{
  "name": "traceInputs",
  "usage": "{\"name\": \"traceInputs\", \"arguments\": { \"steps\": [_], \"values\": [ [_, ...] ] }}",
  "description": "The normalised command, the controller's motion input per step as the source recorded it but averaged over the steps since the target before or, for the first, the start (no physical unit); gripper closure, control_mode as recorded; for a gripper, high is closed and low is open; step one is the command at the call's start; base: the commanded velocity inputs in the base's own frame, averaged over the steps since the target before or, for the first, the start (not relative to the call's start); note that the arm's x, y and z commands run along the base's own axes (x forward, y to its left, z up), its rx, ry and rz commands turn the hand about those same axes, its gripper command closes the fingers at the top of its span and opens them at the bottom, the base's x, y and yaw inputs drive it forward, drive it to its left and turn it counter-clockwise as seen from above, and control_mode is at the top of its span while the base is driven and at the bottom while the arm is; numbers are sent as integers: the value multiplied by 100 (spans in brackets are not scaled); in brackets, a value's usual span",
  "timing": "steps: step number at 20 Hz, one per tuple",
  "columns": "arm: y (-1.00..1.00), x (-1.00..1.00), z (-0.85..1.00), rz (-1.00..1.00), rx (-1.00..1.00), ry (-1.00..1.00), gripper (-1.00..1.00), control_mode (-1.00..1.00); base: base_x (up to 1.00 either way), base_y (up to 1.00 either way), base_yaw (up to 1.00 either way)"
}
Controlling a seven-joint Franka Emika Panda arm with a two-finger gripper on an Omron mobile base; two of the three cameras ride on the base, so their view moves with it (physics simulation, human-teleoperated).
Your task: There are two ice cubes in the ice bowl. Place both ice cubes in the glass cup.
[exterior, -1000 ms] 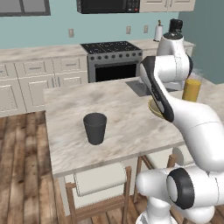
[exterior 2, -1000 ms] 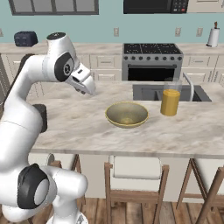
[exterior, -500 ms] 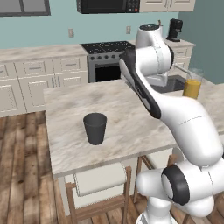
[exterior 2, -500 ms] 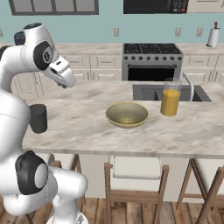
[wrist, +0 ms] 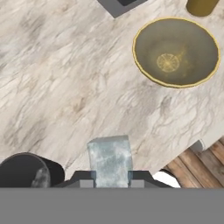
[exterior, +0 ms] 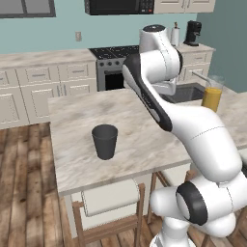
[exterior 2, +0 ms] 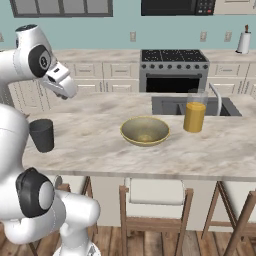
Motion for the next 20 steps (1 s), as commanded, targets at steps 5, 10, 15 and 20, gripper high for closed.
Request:
{"name": "traceInputs", "arguments": {
  "steps": [5, 10, 15, 20],
  "values": [
    [15, 0, 12, 0, 0, 0, 100, -100, 0, 0, 0],
    [15, 0, 18, 0, 1, 0, 100, -100, 0, 0, 0],
    [42, -7, 3, 0, 18, -1, 100, -100, 0, 0, 0],
    [47, -7, -14, 0, 23, 0, 100, -100, 0, 0, 0]
  ]
}}
